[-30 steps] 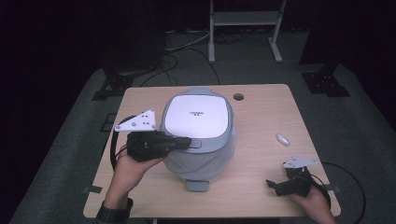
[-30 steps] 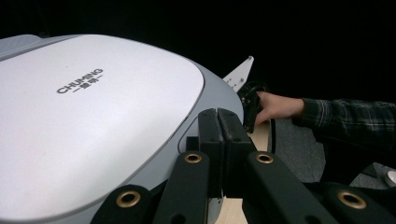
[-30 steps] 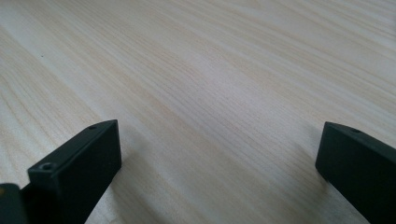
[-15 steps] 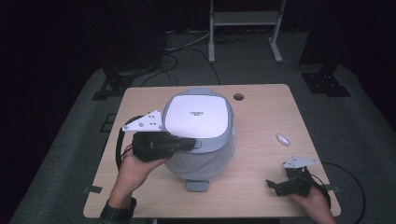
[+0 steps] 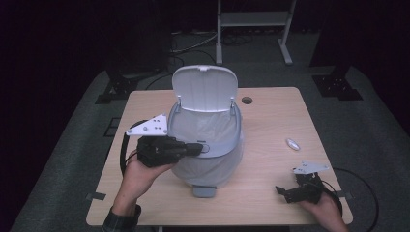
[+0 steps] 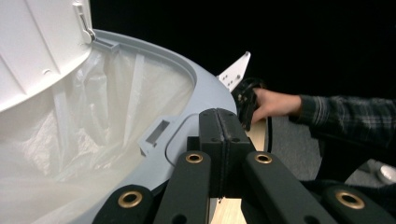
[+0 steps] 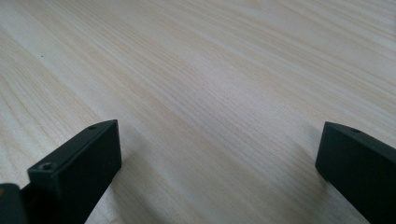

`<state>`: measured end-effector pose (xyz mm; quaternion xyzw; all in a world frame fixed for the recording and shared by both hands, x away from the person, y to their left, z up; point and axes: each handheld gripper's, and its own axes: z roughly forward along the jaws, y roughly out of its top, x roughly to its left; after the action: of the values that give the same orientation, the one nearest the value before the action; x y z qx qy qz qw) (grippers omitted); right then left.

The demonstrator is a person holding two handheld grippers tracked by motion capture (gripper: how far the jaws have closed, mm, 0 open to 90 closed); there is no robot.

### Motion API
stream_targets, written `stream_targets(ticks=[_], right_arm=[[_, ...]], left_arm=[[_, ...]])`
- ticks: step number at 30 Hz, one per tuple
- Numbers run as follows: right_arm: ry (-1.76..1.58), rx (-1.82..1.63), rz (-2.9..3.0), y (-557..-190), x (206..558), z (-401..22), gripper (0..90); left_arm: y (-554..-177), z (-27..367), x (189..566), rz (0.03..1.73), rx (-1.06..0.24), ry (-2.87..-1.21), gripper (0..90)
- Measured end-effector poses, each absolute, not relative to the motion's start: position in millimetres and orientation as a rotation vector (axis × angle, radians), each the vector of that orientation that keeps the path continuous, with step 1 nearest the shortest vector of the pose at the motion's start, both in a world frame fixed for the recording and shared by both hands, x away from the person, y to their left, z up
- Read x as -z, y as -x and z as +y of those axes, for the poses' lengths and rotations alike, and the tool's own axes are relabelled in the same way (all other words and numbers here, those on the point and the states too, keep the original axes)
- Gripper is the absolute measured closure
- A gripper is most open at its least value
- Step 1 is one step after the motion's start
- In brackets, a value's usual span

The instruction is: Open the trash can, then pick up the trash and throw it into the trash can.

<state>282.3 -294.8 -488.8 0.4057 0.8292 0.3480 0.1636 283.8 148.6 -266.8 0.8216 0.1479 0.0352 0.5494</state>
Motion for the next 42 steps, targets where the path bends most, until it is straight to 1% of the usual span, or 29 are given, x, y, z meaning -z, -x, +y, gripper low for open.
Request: stream_targets(ticks=[2,9,13,17,22,24,28,36,40,42], right_arm=[[-1.156,-0.992,2.365,-282.4,488.8,-294.8,0.0],[-1.156,-0.994,2.364,-283.1,488.9,-294.4,0.0],[-1.155,-0.994,2.364,-283.1,488.8,-294.4,0.0],[-1.155,-0.993,2.364,-283.1,488.8,-294.4,0.0],[-1.156,-0.994,2.364,-283.1,488.8,-294.4,0.0],[-1.156,-0.993,2.364,-283.1,488.8,-294.4,0.0],[-1.156,-0.994,2.364,-283.1,488.9,-294.4,0.0],[-1.156,-0.993,2.364,-283.1,488.8,-294.4,0.0],[-1.155,-0.993,2.364,-283.1,488.8,-294.4,0.0],[-1.155,-0.994,2.364,-283.1,488.8,-294.4,0.0]], left_arm=[[-282.9,150.7,266.2,0.358,-0.100,-1.933,82.2],[-282.8,163.2,263.3,0.390,-0.134,-1.911,74.6],[-280.7,171.8,260.4,0.409,-0.168,-1.899,66.2],[-279.1,181.3,258.7,0.431,-0.192,-1.889,60.3],[-277.7,190.3,258.0,0.442,-0.211,-1.891,49.0],[-276.9,192.9,258.2,0.450,-0.223,-1.885,46.3],[-275.3,198.4,259.4,0.459,-0.241,-1.888,37.8],[-273.0,210.7,263.7,0.500,-0.278,-1.899,27.2],[-272.7,213.7,268.0,0.531,-0.307,-1.907,18.3],[-273.2,215.1,271.2,0.547,-0.310,-1.910,15.8]])
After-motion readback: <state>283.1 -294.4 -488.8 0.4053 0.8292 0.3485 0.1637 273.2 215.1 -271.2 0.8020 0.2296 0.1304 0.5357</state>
